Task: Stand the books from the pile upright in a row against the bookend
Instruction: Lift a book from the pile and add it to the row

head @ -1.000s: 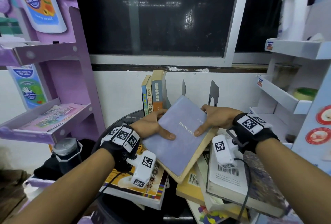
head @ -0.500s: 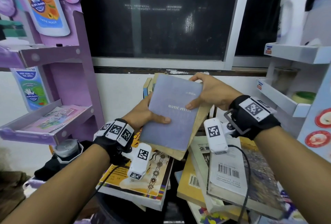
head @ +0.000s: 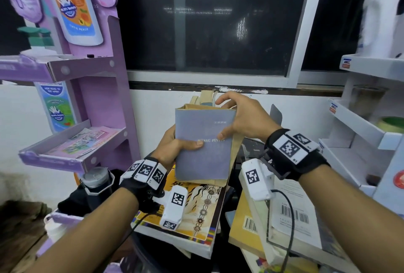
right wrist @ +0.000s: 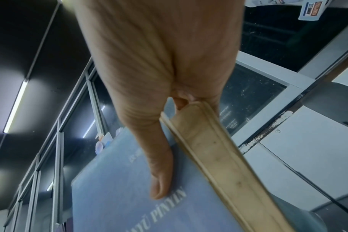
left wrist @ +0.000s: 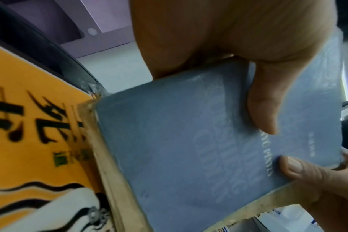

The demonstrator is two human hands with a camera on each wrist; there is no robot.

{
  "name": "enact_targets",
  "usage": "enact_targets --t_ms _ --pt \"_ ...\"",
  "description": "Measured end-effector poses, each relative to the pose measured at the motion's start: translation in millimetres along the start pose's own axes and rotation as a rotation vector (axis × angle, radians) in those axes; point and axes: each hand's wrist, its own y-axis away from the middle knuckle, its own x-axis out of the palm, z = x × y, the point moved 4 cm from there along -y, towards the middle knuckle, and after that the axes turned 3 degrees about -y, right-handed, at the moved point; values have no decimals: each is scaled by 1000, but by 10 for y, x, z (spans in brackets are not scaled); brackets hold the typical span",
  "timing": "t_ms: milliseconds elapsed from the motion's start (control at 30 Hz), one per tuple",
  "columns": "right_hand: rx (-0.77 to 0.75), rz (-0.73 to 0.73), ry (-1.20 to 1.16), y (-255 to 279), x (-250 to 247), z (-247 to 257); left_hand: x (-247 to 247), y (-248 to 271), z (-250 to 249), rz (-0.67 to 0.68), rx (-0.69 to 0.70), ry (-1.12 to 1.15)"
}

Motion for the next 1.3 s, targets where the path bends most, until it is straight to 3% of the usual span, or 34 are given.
enact_targets --t_ms 167,300,400,500,733,1000,1300 --pt "127 -73 -130 26 102 -182 -87 50 113 -17 9 74" --pt "267 18 -340 76 381 -360 -162 55 200 24 19 85" --pt "232 98 -550 102 531 -363 -189 25 234 35 35 66" --pt "214 133 -640 110 562 -336 -201 21 195 -46 50 82" --pt "230 -12 -710 116 594 -404 -196 -8 37 -167 93 83" --pt "156 69 -838 70 616 -246 -188 8 85 -307 184 105" --pt "133 -31 -952 -3 640 -374 -68 126 2 -427 284 2"
